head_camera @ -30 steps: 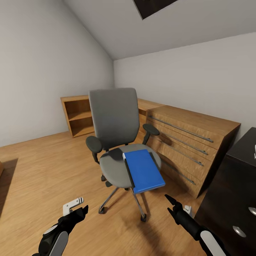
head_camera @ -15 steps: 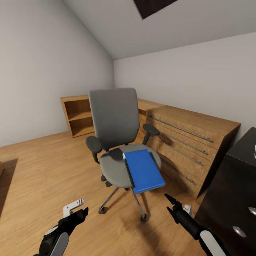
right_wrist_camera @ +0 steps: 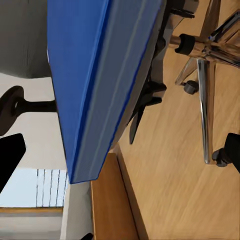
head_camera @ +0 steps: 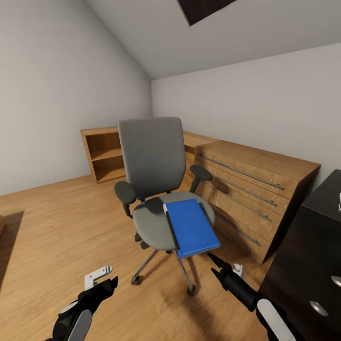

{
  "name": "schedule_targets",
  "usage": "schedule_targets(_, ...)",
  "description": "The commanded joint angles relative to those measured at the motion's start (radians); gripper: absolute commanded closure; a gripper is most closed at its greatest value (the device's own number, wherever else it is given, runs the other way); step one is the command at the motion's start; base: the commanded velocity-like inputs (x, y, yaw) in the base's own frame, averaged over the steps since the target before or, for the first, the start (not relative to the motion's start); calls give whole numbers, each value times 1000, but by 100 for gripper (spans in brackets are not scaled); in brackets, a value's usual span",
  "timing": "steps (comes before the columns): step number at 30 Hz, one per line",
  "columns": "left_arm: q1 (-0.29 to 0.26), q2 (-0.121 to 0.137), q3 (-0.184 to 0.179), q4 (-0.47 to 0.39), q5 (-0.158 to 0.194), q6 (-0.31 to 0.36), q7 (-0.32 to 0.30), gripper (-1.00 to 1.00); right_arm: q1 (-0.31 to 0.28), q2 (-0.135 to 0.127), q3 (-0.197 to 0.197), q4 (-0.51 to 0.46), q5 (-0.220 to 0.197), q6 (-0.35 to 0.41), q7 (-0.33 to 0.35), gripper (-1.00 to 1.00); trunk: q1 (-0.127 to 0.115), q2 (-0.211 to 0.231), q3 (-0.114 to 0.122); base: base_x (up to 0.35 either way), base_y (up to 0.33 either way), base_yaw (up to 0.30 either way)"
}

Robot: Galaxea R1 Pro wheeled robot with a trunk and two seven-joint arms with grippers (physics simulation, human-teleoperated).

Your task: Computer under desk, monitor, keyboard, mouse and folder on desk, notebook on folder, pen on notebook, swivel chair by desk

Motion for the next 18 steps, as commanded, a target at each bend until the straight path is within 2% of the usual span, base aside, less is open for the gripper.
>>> schedule_targets(1,-1,1,-2,-1,10,1,10,-100,0,-1,3,-1,-8,4,0,-100,0,0,-1,0,0,0)
schedule_targets(18,0,1,-2,-1,11,1,10,-100,0,-2,4,-2,-8,3,24,-100,0,0,-1,0,0,0)
